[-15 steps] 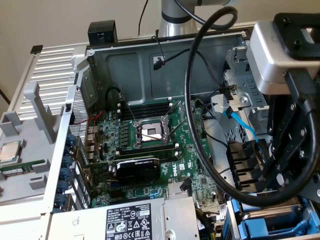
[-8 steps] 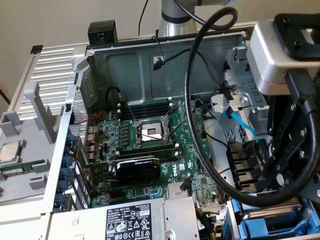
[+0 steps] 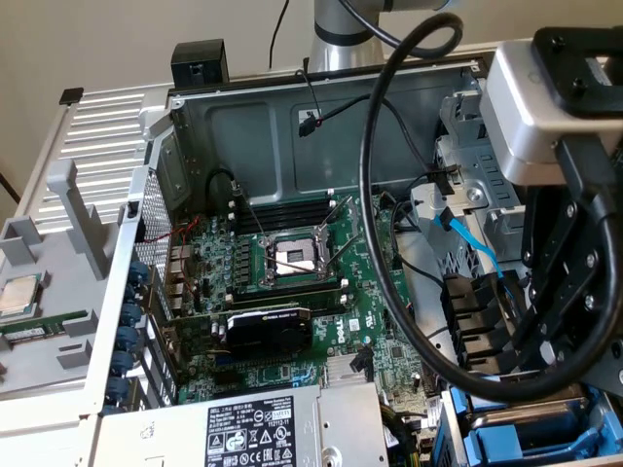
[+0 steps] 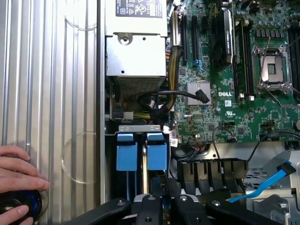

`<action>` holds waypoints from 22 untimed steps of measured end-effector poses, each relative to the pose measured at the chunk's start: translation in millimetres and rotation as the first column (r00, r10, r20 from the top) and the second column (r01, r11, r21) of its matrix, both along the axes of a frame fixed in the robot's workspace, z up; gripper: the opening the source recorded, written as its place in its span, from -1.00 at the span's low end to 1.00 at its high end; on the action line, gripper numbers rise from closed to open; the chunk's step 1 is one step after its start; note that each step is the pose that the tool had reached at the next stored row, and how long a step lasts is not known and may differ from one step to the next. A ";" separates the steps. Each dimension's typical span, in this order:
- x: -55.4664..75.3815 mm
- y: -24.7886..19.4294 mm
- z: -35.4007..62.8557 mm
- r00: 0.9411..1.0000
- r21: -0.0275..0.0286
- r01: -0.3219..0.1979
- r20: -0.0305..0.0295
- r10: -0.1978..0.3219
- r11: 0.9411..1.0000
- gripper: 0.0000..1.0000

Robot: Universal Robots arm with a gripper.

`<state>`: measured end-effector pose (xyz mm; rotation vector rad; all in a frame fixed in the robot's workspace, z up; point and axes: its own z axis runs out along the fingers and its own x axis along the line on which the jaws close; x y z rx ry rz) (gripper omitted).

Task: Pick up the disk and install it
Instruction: 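Insert the first disk wire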

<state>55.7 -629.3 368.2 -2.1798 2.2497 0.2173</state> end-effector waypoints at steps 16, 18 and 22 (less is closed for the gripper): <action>0.2 1.1 -0.5 1.000 -0.001 0.000 0.002 0.000 1.000 -0.67; 0.2 2.1 -0.5 1.000 -0.001 0.000 0.003 0.000 1.000 -0.67; 0.2 4.1 -0.8 1.000 -0.001 0.000 0.005 0.000 1.000 -0.67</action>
